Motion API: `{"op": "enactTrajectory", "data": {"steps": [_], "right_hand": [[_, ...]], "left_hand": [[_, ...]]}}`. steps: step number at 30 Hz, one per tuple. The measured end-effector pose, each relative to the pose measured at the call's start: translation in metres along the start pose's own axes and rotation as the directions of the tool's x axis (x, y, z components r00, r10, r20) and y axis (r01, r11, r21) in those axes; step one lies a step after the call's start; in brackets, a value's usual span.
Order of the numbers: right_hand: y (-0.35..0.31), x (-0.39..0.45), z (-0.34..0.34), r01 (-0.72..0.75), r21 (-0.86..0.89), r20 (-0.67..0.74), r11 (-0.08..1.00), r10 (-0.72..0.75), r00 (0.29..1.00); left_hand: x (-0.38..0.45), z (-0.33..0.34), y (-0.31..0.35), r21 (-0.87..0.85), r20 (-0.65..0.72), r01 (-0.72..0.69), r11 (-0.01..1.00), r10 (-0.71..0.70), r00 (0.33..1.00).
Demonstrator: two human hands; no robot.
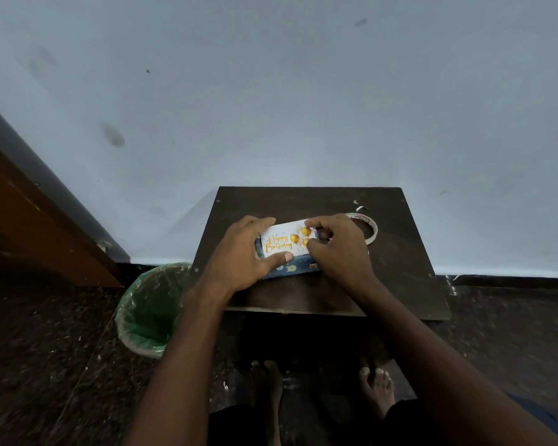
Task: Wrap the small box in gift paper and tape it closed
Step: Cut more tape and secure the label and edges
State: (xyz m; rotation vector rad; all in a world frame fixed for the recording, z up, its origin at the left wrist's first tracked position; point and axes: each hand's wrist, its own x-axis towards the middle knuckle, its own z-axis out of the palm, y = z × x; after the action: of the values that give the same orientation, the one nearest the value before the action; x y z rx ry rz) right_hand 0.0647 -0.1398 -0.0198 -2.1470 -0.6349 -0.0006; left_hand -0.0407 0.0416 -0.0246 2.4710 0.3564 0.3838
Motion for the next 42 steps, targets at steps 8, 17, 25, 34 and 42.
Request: {"op": "enactTrajectory", "data": {"steps": [8,17,25,34,42], "right_hand": [[0.001,-0.004,0.001,0.007,-0.019,0.023,1.000,-0.007,1.000],[0.000,-0.003,0.000,0.016,-0.020,0.031,1.000,-0.016,0.999],[0.000,-0.003,-0.001,0.018,-0.030,0.026,0.999,-0.017,1.000],[0.003,0.008,-0.018,-0.091,0.113,-0.025,0.989,0.094,0.995],[0.038,0.025,-0.040,-0.116,-0.322,-0.015,0.940,0.118,0.993]], "left_hand": [[0.001,-0.004,-0.002,0.051,0.080,-0.032,0.998,0.028,0.996],[0.003,-0.006,0.002,0.075,0.111,-0.020,0.997,0.012,0.994],[0.003,-0.009,0.004,0.081,0.147,-0.017,0.997,0.005,0.989],[0.005,-0.013,0.006,0.137,0.168,-0.004,0.991,-0.019,0.986],[0.017,-0.004,0.038,0.217,-0.108,0.003,0.976,0.021,0.994]]}}
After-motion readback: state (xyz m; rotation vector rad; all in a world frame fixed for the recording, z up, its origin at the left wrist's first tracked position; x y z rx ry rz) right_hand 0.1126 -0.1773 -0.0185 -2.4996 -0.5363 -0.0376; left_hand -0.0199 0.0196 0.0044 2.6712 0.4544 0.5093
